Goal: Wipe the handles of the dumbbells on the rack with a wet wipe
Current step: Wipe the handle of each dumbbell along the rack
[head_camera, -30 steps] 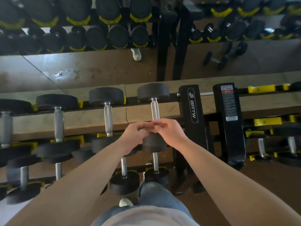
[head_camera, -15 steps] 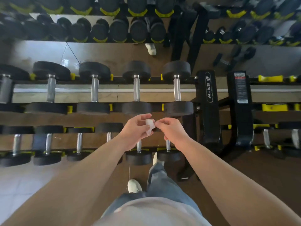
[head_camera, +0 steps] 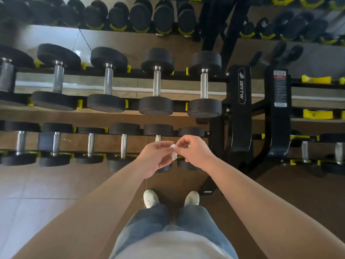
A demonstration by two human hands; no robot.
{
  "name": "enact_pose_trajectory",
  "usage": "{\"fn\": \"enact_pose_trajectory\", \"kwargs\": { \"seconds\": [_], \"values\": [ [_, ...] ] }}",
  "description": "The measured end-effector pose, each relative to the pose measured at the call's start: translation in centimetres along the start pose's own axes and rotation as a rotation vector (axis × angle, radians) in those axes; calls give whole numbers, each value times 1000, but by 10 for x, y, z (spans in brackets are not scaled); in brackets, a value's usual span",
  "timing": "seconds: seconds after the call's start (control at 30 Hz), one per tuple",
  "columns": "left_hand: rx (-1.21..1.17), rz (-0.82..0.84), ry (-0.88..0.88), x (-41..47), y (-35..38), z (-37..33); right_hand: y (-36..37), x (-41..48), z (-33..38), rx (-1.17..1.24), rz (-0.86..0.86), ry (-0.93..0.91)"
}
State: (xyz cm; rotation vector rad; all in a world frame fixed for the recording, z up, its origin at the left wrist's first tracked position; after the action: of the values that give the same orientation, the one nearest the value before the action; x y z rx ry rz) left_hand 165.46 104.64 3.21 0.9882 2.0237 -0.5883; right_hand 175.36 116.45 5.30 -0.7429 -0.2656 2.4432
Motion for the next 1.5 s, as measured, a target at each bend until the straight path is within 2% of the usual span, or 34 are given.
{"fn": "enact_pose_trajectory", "kwargs": {
  "seconds": [0.2, 0.37, 0.5, 0.73, 0.83, 1.0, 1.2, 1.37, 1.43, 1.5],
  "values": [
    [-162, -8, -43, 35, 43, 20, -12, 13, -59, 14, 80, 2],
    [-30, 45, 46, 95, 71, 47, -17, 40, -139, 157, -2, 99],
    [18, 129, 166, 166, 87, 71, -2, 81, -206, 277, -4, 153],
    [266, 179, 310, 311, 112, 110, 10, 162, -313, 270, -198, 74],
    [363, 191, 375, 357, 128, 112, 1, 196, -346, 186, -309, 23],
    [524, 139, 421, 415, 132, 111, -12, 244, -373, 18, -436, -60],
    [527, 178, 416, 447, 135, 120, 0, 250, -371, -275, -428, -246],
    [733, 110, 542, 452, 139, 107, 12, 225, -389, -339, -122, -14],
    [796, 123, 568, 452, 138, 105, 10, 224, -391, -294, -133, -13],
    [849, 138, 597, 450, 138, 103, 5, 233, -387, -222, -243, -80]
  ]
}}
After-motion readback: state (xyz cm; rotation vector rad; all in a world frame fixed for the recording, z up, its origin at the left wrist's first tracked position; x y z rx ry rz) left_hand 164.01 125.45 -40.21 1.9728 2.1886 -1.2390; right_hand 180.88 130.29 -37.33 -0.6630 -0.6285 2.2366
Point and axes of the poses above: each hand's wrist, its own x-axis towards the middle knuckle, its own y-axis out of the palm, z = x × y, the point moved 6 cm from there along x, towards the middle knuckle, and after that the axes turned 9 degrees about x, right-handed, at the moved point
